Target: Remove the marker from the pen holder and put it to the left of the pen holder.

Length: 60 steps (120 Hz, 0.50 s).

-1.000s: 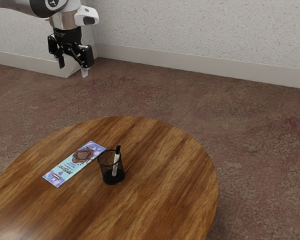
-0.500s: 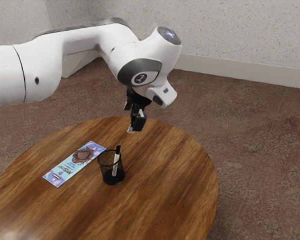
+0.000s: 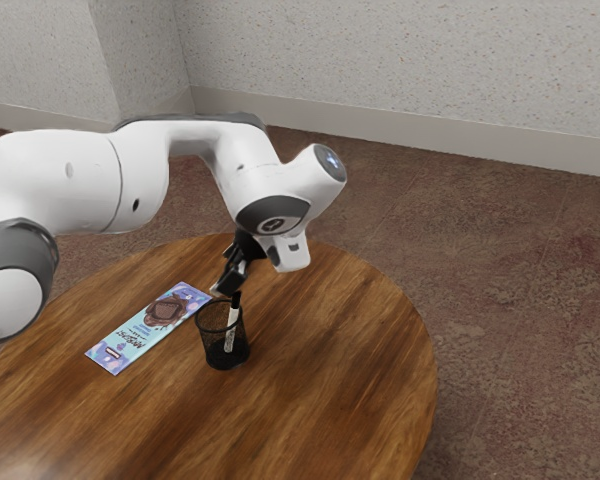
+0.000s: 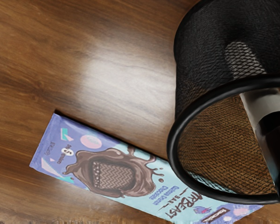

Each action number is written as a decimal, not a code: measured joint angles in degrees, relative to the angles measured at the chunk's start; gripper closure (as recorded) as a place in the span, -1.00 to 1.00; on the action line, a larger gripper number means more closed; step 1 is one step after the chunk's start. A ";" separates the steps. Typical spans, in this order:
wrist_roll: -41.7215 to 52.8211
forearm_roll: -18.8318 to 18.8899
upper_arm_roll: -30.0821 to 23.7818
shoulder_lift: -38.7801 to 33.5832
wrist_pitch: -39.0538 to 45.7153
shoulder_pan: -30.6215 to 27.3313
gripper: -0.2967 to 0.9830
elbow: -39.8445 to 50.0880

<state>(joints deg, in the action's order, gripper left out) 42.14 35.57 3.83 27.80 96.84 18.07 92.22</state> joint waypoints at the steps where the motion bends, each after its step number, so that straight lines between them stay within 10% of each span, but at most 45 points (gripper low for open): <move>1: 0.21 0.08 0.23 0.13 -0.09 0.10 -0.52 0.09; 60: 3.35 3.18 1.14 2.82 -7.60 6.83 -0.38 0.79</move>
<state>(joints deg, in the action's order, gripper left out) 45.49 38.74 4.97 30.62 89.24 24.90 93.01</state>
